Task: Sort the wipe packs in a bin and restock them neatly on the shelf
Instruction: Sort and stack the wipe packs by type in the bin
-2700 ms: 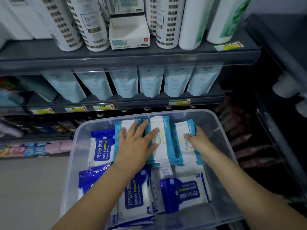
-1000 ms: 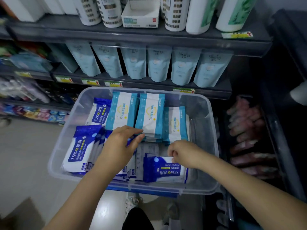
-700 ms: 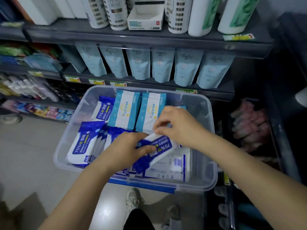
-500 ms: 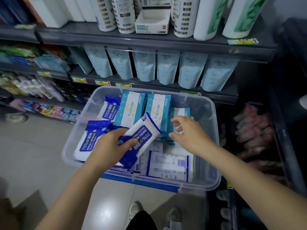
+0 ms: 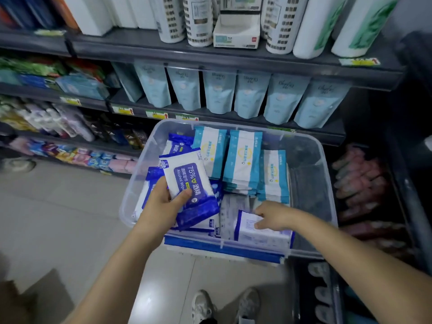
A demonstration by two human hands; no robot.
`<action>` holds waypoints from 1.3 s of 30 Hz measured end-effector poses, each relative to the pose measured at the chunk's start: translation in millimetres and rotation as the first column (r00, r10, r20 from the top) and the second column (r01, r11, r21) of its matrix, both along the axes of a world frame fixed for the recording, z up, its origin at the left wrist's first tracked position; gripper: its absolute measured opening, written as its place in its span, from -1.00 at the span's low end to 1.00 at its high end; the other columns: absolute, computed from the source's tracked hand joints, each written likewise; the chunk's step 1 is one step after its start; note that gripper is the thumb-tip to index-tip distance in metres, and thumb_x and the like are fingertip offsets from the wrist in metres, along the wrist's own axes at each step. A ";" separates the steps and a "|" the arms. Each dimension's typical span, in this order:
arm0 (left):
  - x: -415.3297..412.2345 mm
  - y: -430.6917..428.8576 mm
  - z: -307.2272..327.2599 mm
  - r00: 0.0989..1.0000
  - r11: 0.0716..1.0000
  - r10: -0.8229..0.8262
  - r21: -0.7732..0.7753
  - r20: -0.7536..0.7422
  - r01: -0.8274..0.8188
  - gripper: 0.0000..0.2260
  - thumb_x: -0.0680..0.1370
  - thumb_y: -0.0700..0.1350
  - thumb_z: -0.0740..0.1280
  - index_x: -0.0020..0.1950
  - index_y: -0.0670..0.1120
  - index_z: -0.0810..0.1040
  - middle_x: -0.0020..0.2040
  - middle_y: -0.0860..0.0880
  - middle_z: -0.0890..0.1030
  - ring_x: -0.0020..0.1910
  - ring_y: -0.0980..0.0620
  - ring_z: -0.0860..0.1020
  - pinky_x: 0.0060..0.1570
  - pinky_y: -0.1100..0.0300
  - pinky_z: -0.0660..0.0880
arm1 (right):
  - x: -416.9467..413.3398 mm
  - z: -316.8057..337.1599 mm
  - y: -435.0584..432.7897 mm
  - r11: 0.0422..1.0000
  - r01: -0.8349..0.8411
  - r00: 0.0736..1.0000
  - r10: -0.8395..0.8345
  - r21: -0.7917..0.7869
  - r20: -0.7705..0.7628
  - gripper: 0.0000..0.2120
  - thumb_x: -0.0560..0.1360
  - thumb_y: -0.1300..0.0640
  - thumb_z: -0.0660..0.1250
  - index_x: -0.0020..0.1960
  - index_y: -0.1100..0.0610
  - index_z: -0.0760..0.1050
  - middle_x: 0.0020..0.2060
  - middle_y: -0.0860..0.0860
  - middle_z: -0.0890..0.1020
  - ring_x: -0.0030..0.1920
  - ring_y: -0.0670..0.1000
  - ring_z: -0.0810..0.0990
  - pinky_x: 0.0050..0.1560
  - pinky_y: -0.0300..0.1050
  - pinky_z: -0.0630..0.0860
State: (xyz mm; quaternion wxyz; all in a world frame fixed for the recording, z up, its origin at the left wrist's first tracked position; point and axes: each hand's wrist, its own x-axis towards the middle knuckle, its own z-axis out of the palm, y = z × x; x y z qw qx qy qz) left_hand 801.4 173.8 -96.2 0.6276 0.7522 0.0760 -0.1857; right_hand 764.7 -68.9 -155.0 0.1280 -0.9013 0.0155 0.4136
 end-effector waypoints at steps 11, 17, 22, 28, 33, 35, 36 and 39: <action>3.5 -5.7 3.4 0.958 0.902 -0.075 -0.429 -0.278 -0.054 -0.68 0.58 -0.27 0.25 0.30 -0.03 0.42 0.12 -0.08 0.64 0.03 -0.05 0.63 -0.16 0.03 0.63 | -19.7 113.9 1.2 0.701 0.287 0.440 -0.702 0.653 0.560 -0.89 0.43 0.24 0.43 -0.25 0.23 0.57 -0.29 0.14 0.47 -0.26 0.06 0.55 -0.15 -0.09 0.49; -2.3 -13.7 19.4 0.883 0.776 -0.259 -0.628 -0.391 -0.051 -0.54 0.58 0.23 0.07 0.28 -0.02 0.49 0.10 -0.07 0.67 0.02 -0.02 0.66 -0.18 0.04 0.64 | -39.2 126.4 62.3 0.914 -0.118 0.252 -0.350 0.388 0.902 -0.74 0.45 0.24 0.22 0.01 0.16 0.66 -0.09 0.06 0.61 -0.05 0.02 0.61 -0.06 -0.14 0.58; -0.8 -5.4 23.7 0.938 0.764 -0.222 -0.646 -0.268 -0.004 -0.64 0.50 -0.15 0.31 0.30 -0.07 0.46 0.07 -0.10 0.67 -0.06 -0.05 0.67 -0.26 0.10 0.62 | -43.8 80.8 68.0 0.961 -0.230 0.352 -0.065 0.154 0.934 -0.72 0.38 0.31 0.36 0.07 0.12 0.60 0.05 0.10 0.64 0.07 0.08 0.62 -0.14 0.00 0.64; 1.6 4.3 16.3 0.963 0.809 -0.171 -0.588 -0.209 0.016 -0.58 0.52 -0.27 0.32 0.34 -0.02 0.37 0.11 -0.04 0.66 0.03 -0.07 0.65 -0.26 0.09 0.60 | -33.4 85.8 60.3 0.843 0.122 0.342 -0.531 0.524 0.775 -0.76 0.43 0.36 0.38 0.08 0.20 0.62 0.02 0.00 0.63 0.09 -0.34 0.48 0.09 -0.47 0.45; 3.1 9.1 10.7 0.962 0.826 -0.193 -0.561 -0.191 0.054 -0.59 0.52 -0.26 0.33 0.32 0.02 0.36 0.10 -0.01 0.66 0.04 -0.05 0.65 -0.18 0.02 0.62 | -24.1 90.3 71.6 0.322 0.540 0.371 -0.920 0.778 0.123 -0.83 0.50 0.12 0.35 0.09 0.06 0.50 0.01 -0.08 0.64 0.00 -0.15 0.61 -0.08 -0.29 0.57; 4.4 8.0 9.1 0.952 0.824 -0.237 -0.560 -0.193 0.091 -0.59 0.52 -0.30 0.32 0.29 0.02 0.36 0.07 -0.01 0.67 0.03 -0.03 0.65 -0.13 0.01 0.63 | -22.3 88.6 84.2 0.305 0.578 0.394 -0.916 0.757 0.068 -0.83 0.48 0.09 0.35 0.07 0.02 0.48 0.05 -0.06 0.63 0.02 -0.11 0.62 -0.09 -0.20 0.61; 4.4 6.6 9.4 0.944 0.827 -0.267 -0.549 -0.194 0.121 -0.59 0.52 -0.32 0.32 0.27 0.04 0.36 0.04 0.00 0.67 0.02 -0.01 0.65 -0.11 0.01 0.63 | -20.2 89.1 89.2 0.314 0.579 0.389 -0.917 0.753 0.083 -0.77 0.47 0.09 0.36 0.12 0.02 0.47 0.07 -0.05 0.62 0.04 -0.10 0.61 -0.09 -0.17 0.61; 3.0 0.9 7.3 0.927 0.846 -0.340 -0.483 -0.159 0.227 -0.60 0.53 -0.28 0.33 0.24 0.09 0.36 0.00 0.07 0.67 -0.01 0.05 0.66 -0.19 0.06 0.62 | -10.0 93.8 96.4 0.471 0.535 0.420 -0.868 0.702 0.263 -0.59 0.48 0.10 0.36 0.32 0.04 0.41 0.11 -0.06 0.57 0.05 -0.09 0.56 -0.13 -0.21 0.59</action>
